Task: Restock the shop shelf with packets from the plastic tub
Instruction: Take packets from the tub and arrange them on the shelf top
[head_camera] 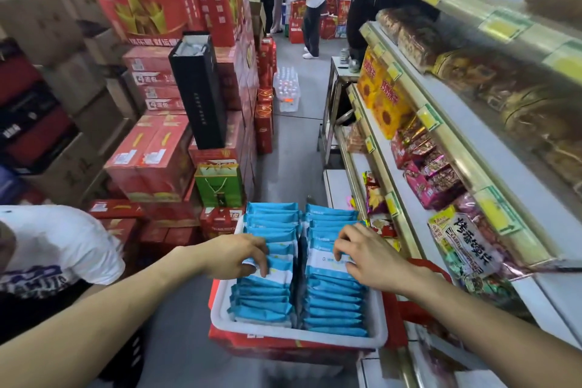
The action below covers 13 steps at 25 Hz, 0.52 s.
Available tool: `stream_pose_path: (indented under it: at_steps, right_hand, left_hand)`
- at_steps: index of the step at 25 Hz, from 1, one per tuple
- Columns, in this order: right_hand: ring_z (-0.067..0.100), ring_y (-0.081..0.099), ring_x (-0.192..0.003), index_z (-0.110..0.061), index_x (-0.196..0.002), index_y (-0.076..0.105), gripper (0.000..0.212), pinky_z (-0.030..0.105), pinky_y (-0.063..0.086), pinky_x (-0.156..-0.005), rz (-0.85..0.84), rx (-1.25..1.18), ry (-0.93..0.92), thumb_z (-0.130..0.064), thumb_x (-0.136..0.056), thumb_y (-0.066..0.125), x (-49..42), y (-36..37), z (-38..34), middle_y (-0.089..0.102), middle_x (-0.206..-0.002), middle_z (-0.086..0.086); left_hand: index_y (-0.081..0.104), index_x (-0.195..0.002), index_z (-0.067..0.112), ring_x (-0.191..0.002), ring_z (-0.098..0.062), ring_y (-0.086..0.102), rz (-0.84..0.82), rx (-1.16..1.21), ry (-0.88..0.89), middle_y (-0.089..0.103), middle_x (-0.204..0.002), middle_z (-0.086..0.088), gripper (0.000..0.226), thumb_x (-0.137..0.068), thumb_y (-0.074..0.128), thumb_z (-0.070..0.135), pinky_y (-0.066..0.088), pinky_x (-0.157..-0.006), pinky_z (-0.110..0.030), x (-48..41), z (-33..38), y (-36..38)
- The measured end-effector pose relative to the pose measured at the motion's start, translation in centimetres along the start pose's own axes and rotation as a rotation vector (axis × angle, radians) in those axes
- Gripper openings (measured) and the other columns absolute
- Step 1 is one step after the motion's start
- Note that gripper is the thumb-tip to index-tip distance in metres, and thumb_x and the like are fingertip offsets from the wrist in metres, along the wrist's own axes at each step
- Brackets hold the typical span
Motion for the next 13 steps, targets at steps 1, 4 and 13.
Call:
stream_pose_path:
  at_steps: [1, 4, 13]
  right_hand:
    - [0.014, 0.044, -0.103, -0.033, -0.103, 0.055, 0.023, 0.031, 0.042, -0.088, -0.020, -0.002, -0.024, -0.019, -0.085, 0.057, 0.3, 0.1, -0.4, 0.042, -0.107, -0.009]
    - [0.011, 0.049, -0.112, -0.037, -0.119, 0.058, 0.032, 0.028, 0.041, -0.086, -0.120, -0.045, -0.045, -0.017, -0.094, 0.058, 1.4, 1.2, -0.9, 0.040, -0.123, -0.009]
    - [0.005, 0.055, -0.112, -0.039, -0.123, 0.070, 0.053, 0.028, 0.042, -0.100, -0.274, -0.157, 0.020, 0.000, -0.090, 0.053, -1.4, -2.4, -0.3, 0.062, -0.116, -0.016]
  left_hand:
    - [0.070, -0.118, 0.039, -0.121, -0.008, 0.053, -0.012, 0.004, -0.008, 0.055, -0.129, 0.015, 0.030, -0.096, 0.060, 0.021, 0.045, -0.100, -0.028, 0.4, -0.1, 0.3]
    - [0.067, -0.122, 0.040, -0.120, -0.007, 0.056, 0.008, 0.026, -0.029, 0.055, -0.132, 0.018, 0.034, -0.097, 0.060, 0.018, 0.047, -0.099, -0.028, 0.9, -0.5, 0.7]
    - [0.067, -0.120, 0.049, -0.116, 0.001, 0.057, 0.134, 0.169, -0.043, 0.060, -0.123, 0.022, 0.048, -0.096, 0.063, 0.007, 0.047, -0.101, -0.028, 0.1, -0.8, -5.3]
Point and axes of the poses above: each hand's wrist, its own x-axis away from the middle knuckle, its own y-axis out of the palm, z = x × y, the point moved 7 cm from there along -x, towards the middle knuckle
